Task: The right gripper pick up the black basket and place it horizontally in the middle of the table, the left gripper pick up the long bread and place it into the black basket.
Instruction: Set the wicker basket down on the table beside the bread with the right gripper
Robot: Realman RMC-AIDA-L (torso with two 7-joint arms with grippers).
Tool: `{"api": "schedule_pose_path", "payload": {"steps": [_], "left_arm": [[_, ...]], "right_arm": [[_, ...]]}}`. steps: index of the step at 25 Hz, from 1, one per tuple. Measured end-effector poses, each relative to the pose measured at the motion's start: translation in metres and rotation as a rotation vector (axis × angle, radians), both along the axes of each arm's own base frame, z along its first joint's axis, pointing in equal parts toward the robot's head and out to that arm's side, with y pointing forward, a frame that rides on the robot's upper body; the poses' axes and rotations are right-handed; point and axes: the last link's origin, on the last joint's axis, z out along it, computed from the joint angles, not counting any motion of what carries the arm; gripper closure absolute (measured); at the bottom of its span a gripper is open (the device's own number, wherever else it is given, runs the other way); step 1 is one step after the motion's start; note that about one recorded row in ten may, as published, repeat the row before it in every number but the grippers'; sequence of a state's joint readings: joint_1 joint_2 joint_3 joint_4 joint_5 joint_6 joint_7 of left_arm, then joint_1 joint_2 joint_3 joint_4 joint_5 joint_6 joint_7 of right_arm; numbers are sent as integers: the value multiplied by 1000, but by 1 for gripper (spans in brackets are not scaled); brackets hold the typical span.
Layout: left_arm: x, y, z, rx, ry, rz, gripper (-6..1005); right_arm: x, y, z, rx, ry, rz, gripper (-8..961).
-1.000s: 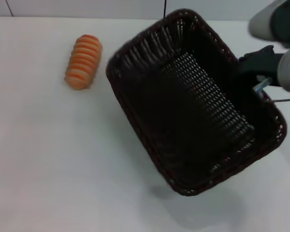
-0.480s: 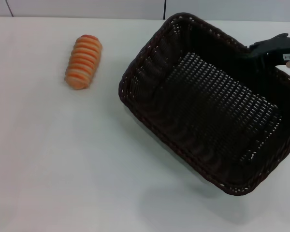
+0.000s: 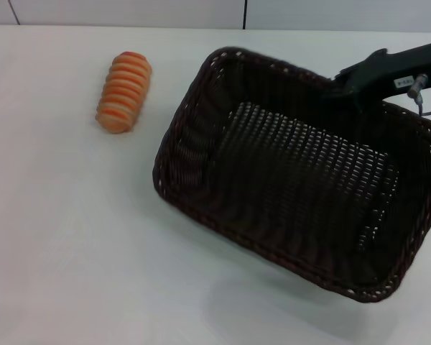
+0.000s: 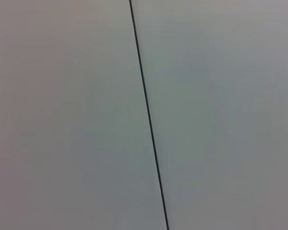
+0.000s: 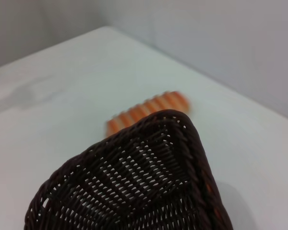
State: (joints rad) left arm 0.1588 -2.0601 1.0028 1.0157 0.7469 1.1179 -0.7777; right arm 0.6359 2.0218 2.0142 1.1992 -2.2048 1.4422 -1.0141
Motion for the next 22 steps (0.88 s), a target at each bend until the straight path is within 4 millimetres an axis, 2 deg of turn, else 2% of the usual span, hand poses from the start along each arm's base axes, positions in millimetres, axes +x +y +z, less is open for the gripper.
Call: {"api": "schedule_pose_path", "payload": {"steps": [8, 13, 22], "left_arm": [[1, 5, 6, 24, 0, -6, 244], [2, 7, 6, 23, 2, -9, 246], [1, 9, 5, 22, 4, -3, 249]], "right_arm": [[-21, 3, -10, -146, -83, 110, 767], [-30, 12, -29, -199, -292, 179, 767], [-54, 30, -31, -145, -361, 312, 774]]}}
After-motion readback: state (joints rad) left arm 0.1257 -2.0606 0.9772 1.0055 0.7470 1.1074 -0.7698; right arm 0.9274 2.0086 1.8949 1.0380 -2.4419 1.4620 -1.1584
